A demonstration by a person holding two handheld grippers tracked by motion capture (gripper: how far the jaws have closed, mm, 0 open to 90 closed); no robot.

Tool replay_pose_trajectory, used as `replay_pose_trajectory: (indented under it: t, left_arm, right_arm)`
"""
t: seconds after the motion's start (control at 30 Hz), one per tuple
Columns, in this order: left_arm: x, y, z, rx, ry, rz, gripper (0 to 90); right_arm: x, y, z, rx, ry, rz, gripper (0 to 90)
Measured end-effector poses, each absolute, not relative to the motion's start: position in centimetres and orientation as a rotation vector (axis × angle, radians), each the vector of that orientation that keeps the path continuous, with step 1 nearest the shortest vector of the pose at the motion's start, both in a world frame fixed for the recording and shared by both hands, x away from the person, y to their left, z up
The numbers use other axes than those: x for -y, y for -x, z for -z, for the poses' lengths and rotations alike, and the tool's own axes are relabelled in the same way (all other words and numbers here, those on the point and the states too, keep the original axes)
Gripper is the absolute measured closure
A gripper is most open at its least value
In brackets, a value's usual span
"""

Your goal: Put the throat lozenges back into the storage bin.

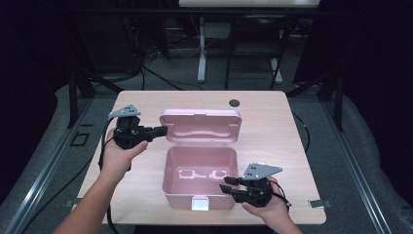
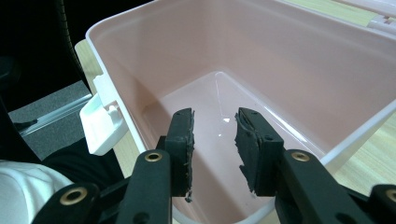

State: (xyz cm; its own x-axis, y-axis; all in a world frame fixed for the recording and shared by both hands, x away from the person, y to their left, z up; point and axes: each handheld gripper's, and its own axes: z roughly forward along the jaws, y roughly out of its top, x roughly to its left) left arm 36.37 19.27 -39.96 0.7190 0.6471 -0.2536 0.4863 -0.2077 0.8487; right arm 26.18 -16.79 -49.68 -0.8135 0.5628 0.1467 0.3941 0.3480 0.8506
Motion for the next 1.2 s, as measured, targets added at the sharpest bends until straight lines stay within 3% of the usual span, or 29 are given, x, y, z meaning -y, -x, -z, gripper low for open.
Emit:
replay_pose_trajectory:
  t: [0.7, 1.07, 1.2]
  left_arm:
    - [-19.2, -36.8, 41.2, -0.913, -1.874, -0.184, 89.7]
    - [-19.4, -36.4, 42.7, -0.927, -1.900, -0.191, 82.2]
    - [-19.5, -36.0, 43.9, -0.937, -1.919, -0.183, 75.1]
  right_arm:
    - [16.8, -26.1, 49.8, -2.426, -0.872, -1.467, 66.6]
    - [16.9, -26.2, 49.8, -2.420, -0.868, -1.465, 69.2]
    - [17.0, -26.2, 49.9, -2.403, -0.864, -1.479, 70.7]
